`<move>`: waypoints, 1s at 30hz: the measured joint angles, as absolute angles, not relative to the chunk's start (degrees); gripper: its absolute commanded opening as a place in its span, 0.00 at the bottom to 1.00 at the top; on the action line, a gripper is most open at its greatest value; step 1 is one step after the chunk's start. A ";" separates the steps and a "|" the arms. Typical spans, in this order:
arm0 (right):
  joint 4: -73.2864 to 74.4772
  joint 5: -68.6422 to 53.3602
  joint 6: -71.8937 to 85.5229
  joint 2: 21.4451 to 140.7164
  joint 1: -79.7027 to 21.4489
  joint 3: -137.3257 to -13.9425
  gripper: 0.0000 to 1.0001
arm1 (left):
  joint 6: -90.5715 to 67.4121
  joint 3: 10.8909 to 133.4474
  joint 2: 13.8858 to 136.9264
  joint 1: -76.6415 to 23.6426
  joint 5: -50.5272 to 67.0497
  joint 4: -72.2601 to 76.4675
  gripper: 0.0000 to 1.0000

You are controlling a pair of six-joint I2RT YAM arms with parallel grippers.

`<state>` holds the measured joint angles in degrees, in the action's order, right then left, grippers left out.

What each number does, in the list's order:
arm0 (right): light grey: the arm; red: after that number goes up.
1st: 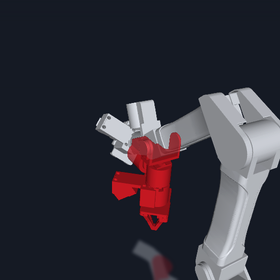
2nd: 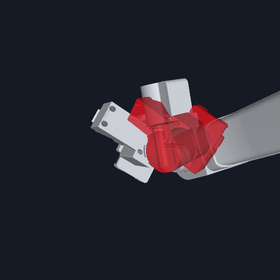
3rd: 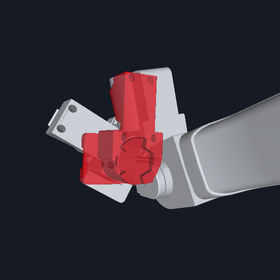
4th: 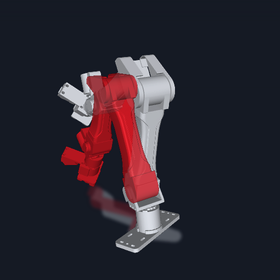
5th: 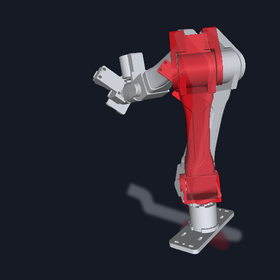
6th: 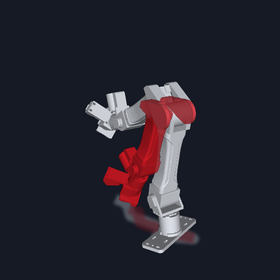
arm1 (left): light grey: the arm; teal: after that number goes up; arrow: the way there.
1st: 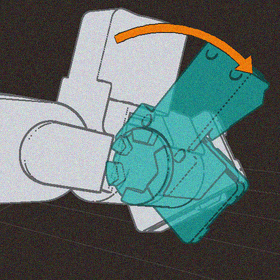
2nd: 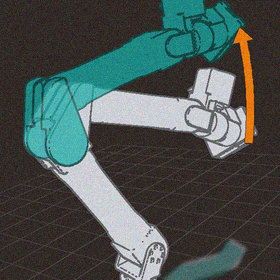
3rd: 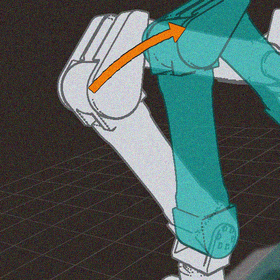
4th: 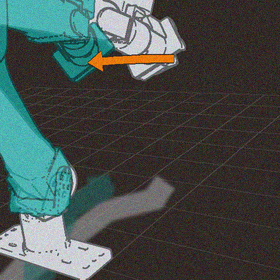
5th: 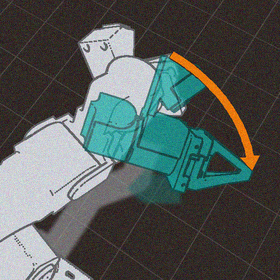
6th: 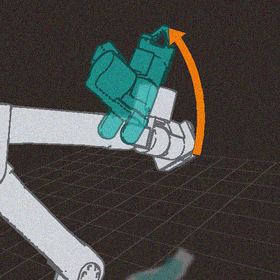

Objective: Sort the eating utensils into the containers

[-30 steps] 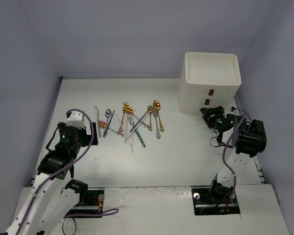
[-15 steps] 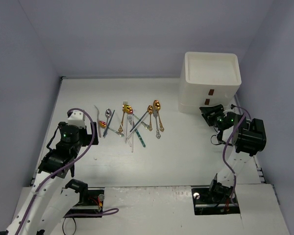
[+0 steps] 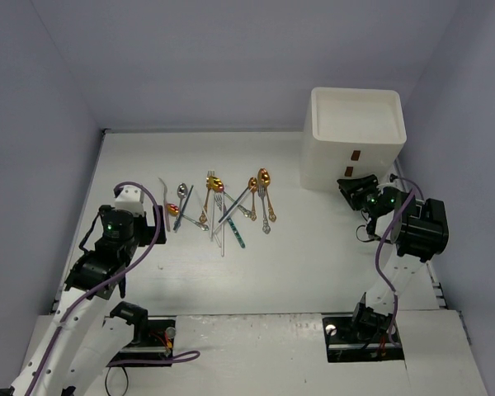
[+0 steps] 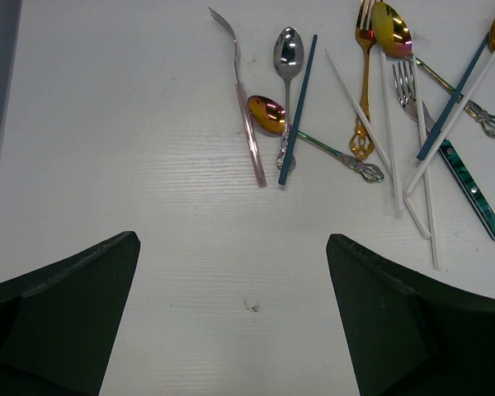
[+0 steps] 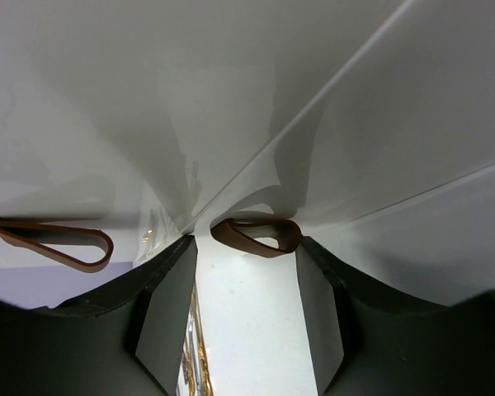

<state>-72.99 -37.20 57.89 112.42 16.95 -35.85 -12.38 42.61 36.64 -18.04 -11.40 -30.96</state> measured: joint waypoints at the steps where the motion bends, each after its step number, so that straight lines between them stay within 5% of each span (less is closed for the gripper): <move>1: -72.97 -37.32 57.91 112.42 16.95 -35.91 0.44 | -12.38 42.61 36.68 -18.04 -11.38 -30.96 0.97; 14: -72.28 -38.08 58.38 112.42 17.26 -36.12 0.00 | -12.38 42.61 36.71 -18.04 -11.38 -30.96 0.96; 30: -71.84 -37.09 54.50 99.35 17.72 -23.89 0.00 | -12.36 42.61 35.65 -18.04 -11.57 -30.96 0.96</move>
